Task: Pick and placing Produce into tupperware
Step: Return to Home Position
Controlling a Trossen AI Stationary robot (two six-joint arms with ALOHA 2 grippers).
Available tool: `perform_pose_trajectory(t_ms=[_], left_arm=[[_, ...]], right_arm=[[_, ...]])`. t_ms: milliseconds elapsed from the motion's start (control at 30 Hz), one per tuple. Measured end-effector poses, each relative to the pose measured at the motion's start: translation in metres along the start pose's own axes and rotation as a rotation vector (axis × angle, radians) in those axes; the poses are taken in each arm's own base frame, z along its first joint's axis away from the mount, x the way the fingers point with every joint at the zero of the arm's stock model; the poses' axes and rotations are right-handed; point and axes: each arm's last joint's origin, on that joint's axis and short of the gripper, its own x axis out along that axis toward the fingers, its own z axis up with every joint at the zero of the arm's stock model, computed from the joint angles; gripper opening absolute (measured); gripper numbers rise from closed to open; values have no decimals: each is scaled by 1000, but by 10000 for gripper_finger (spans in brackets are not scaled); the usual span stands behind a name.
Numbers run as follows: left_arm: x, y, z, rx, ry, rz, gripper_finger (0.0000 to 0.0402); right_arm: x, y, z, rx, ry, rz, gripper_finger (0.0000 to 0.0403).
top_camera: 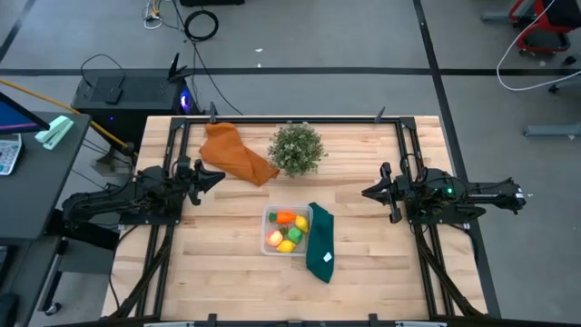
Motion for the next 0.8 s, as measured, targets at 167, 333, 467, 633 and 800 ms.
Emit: perform_pose_trajectory(t_ms=[167, 333, 467, 633, 800], left_arm=[[0, 0, 0, 0, 0, 0, 36], [0, 0, 0, 0, 0, 0, 30], [0, 0, 0, 0, 0, 0, 33], [0, 0, 0, 0, 0, 0, 40], [0, 0, 0, 0, 0, 0, 36]], right_arm=[[0, 0, 0, 0, 0, 0, 0], [0, 0, 0, 0, 0, 0, 0], [0, 0, 0, 0, 0, 0, 0], [0, 0, 0, 0, -1, 0, 0], [0, 0, 0, 0, -1, 0, 0]])
